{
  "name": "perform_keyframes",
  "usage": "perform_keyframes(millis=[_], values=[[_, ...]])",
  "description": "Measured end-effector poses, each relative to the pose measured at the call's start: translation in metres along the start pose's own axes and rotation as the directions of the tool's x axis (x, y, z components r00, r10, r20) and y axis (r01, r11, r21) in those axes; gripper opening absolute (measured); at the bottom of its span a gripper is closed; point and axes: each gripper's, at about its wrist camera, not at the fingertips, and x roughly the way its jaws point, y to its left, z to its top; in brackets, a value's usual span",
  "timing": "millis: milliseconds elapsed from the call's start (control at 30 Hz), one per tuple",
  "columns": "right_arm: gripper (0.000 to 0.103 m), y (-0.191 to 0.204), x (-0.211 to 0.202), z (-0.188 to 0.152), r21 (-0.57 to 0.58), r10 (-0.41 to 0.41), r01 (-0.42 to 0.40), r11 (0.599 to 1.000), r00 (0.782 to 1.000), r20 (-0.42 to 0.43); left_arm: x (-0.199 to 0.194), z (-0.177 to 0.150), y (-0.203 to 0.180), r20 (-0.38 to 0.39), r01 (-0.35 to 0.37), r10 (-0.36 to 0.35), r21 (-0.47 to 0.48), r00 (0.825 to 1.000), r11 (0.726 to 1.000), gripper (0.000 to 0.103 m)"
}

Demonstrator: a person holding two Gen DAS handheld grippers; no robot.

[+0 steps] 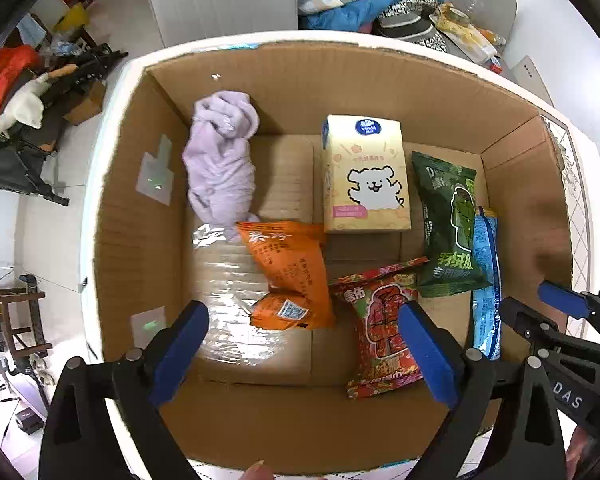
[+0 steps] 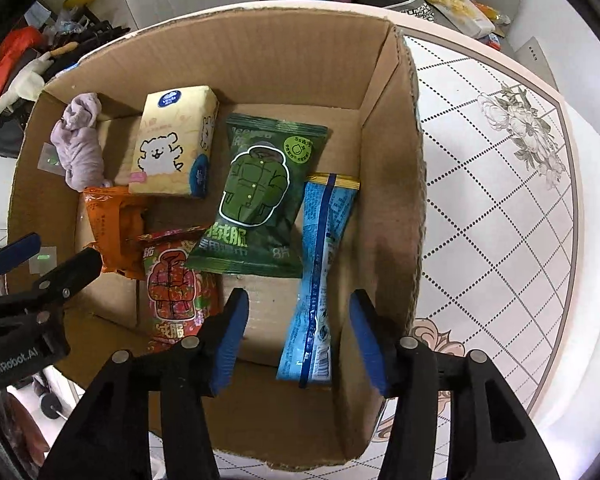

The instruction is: Organize soft objects

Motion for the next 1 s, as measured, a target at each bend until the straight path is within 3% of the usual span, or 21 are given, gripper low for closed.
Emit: perform_keyframes(millis=[67,133,300,600,733,1000], values=[[0.066,0.001,-0.005,-0.006,0.001,0.002,-0.002,1.000,1.000,0.011,-0.005,-0.004,0.001,0.017,-0.015,0.015,-0.003,1.000,1.000,0.097],[0.085,0.008,-0.013,-0.008,0.001,0.001,-0.001,1.000,1.000,0.027,-0.009,-0.005,0.004,0.030,-0.022,0.023,-0.013,0.999,1.000,0.100],[0.096,0.014,-0.031,-0.019,0.004,-0.031,0.030,1.000,0.996,0.086,-0.024,-0.013,0.013,0.069,-0.034,0.036,-0.030,0.997,0.999,0.102],[0.098,0.014,-0.035,-0.030,0.052,-0.011,0.006,0.999,0.996,0.088,-0.038,-0.028,0.017,0.094,-0.048,0.052,-0.044,0.994,0.998,0.102],[0.098,0.014,-0.049,-0.038,0.066,0.012,-0.019,0.998,0.994,0.110,-0.066,-0.037,0.015,0.131,-0.051,0.056,-0.041,0.990,0.998,0.102],[0.098,0.009,-0.161,-0.098,0.064,0.057,-0.077,0.995,0.960,0.273,-0.182,-0.079,-0.004,0.267,0.009,-0.007,-0.006,0.964,1.000,0.102]])
